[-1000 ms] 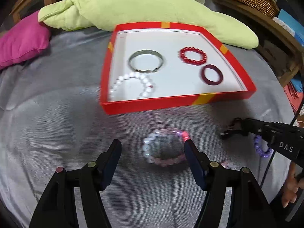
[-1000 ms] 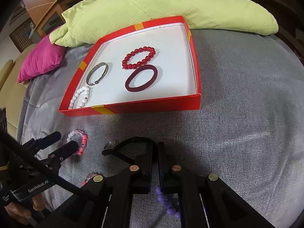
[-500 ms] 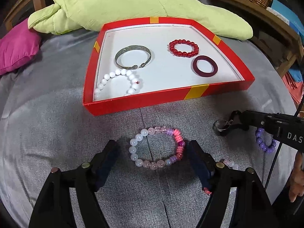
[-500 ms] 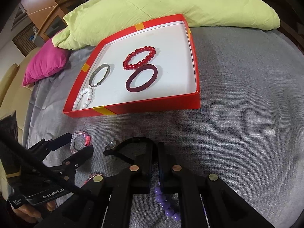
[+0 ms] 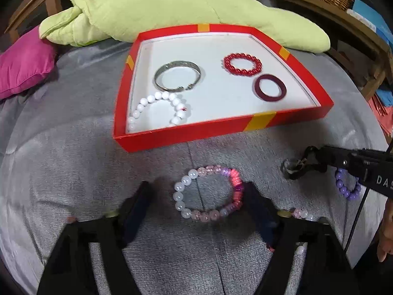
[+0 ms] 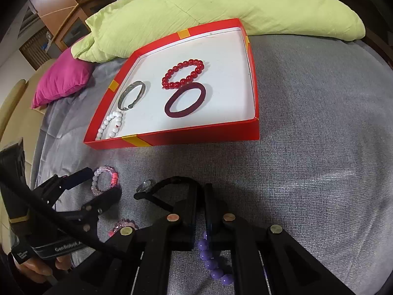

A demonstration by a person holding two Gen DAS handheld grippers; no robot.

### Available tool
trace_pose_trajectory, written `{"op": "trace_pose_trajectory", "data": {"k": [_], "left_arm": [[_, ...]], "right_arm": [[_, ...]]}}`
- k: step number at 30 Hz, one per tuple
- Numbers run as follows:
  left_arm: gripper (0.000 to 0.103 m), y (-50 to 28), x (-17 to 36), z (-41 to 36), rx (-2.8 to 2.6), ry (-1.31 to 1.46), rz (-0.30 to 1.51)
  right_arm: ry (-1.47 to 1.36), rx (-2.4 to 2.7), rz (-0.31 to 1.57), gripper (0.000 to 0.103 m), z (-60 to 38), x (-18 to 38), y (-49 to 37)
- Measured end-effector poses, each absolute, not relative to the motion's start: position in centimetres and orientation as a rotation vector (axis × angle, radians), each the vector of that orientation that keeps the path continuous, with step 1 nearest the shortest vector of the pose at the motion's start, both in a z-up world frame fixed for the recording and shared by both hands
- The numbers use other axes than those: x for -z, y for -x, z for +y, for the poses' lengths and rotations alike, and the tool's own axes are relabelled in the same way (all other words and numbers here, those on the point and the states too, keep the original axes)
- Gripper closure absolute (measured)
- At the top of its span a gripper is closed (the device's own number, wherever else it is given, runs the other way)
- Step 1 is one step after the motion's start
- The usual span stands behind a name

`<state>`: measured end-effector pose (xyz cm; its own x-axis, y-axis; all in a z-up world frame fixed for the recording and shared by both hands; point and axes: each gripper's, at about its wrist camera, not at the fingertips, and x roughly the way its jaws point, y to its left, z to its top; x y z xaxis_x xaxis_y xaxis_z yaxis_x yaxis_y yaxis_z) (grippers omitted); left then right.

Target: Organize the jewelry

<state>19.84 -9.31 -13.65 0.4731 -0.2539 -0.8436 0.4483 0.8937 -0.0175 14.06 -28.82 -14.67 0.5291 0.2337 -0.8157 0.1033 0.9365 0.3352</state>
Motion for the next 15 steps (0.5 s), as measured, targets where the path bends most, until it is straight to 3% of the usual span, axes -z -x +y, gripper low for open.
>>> {"op": "trace_pose_trajectory", "data": {"k": [2,8,15], "left_arm": [[0.060,-20.0,13.4,-8.9,0.429,-0.192,0.984],[0.087,-19.4,12.9,-9.1,0.480,-0.212,0.962],[0.087,-19.5,12.6,-7.7,0.474,-0.201,0.958]], "right_arm": [[-0.346,-0.075,1.015,0.095,-28.6,14.5,-14.0],[-0.313,-0.065,1.007,0.095,-28.1,14.2,-13.8],[-0.361,-0.081,0.984,0.096,-28.5,13.3,-13.5]]}}
